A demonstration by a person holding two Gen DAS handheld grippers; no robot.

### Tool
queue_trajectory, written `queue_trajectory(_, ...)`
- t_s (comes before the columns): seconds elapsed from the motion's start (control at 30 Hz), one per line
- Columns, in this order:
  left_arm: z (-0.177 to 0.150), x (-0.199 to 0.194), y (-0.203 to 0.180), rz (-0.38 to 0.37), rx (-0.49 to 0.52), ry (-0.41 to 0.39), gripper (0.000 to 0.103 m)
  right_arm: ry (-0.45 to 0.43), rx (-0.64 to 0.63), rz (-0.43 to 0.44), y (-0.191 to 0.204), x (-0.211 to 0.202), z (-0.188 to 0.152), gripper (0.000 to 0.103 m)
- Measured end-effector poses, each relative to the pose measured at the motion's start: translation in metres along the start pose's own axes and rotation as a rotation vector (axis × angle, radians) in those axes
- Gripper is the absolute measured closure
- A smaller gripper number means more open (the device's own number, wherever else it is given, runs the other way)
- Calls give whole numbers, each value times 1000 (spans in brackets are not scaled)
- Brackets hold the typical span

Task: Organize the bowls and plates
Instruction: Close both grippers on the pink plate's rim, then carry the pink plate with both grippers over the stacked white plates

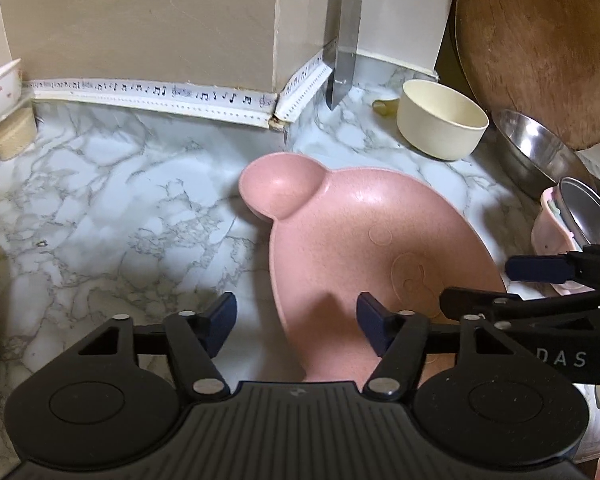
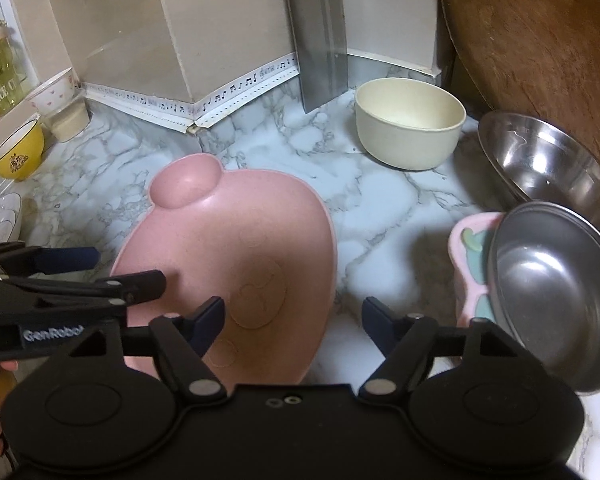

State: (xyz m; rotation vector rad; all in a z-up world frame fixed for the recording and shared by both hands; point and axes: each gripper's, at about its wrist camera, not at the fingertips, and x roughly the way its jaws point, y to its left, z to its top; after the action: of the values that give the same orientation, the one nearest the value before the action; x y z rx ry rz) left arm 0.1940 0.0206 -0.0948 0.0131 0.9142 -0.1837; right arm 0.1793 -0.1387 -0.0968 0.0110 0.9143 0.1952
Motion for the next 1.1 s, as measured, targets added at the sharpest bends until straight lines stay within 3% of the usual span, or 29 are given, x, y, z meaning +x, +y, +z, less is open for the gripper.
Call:
queue_trajectory(0.1, 1, 4, 1, 0, -4, 18, 52, 17, 4, 7, 1, 5, 3, 43)
queue_trajectory(0.2, 2, 8, 3, -8, -10, 38, 62, 19, -1, -6, 2, 9, 6, 45)
queue_trajectory(0.43, 2, 12, 6, -21, -40, 65, 83, 48, 18, -15, -2, 20, 10, 63)
queue_trajectory(0.67, 2, 7, 10, 10, -94, 69, 87, 46, 36, -13, -9, 22, 12, 90)
queue_trajectory(1.1, 3, -41, 32, 76, -158, 24, 87, -13, 11, 95, 9, 2, 25, 92)
